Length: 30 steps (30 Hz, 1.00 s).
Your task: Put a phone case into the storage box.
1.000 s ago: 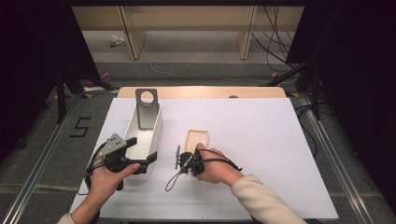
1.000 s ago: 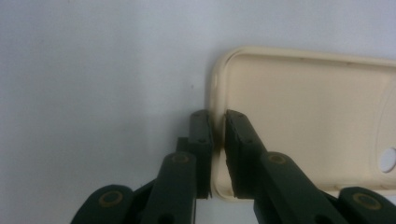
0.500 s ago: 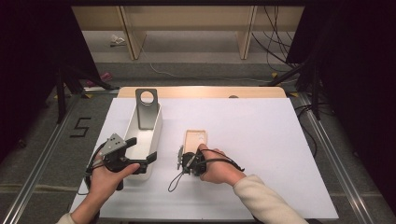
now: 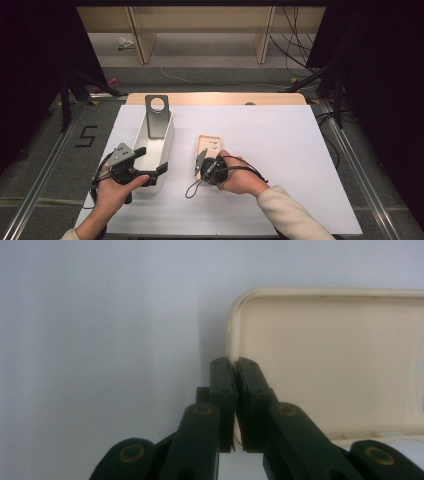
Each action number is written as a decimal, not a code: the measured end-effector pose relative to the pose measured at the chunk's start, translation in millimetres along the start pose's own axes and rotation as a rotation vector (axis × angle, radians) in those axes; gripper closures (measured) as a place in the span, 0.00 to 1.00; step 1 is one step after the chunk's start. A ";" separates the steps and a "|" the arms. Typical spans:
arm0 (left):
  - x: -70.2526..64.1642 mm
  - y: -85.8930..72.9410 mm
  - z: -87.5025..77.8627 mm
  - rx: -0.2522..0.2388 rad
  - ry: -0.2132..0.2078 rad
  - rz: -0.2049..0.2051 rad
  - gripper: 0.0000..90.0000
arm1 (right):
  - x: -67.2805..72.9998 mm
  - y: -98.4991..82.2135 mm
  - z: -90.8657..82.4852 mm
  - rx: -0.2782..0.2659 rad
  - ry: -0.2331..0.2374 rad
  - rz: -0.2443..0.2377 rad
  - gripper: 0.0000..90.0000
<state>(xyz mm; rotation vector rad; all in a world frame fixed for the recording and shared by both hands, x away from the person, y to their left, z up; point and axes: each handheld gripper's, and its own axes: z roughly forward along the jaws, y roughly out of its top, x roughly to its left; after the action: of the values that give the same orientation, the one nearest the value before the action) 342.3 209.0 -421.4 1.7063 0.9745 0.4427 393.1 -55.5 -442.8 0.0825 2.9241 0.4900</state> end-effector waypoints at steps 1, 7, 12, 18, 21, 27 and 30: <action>0.1 0.0 -0.1 0.000 0.000 -0.001 0.02 | -0.4 -1.4 -1.8 -0.009 0.001 0.008 0.97; 0.2 0.2 -0.3 0.000 0.000 -0.002 0.02 | -1.9 -9.4 -9.6 -0.097 0.020 0.030 0.97; -0.3 0.5 -0.4 -0.001 -0.002 -0.001 0.02 | -2.3 -14.3 -15.4 -0.168 0.025 0.037 0.97; -1.2 0.6 0.1 0.000 -0.007 -0.002 0.03 | 0.7 -21.5 -21.0 -0.231 0.024 0.058 0.97; -2.2 1.2 0.4 0.000 -0.008 -0.001 0.03 | 2.4 -24.9 -24.2 -0.257 0.026 0.055 0.97; -6.0 7.5 -0.3 0.004 -0.027 0.007 0.07 | 7.2 -31.2 -28.2 -0.289 0.037 0.058 0.97; -11.1 15.2 -0.2 0.007 -0.026 0.027 0.09 | 9.0 -33.2 -30.7 -0.310 0.033 0.055 0.97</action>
<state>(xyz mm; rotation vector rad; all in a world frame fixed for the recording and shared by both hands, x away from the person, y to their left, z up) 341.3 199.1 -405.5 1.7292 0.9370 0.4341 377.9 -95.9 -426.7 0.1150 2.8428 0.9540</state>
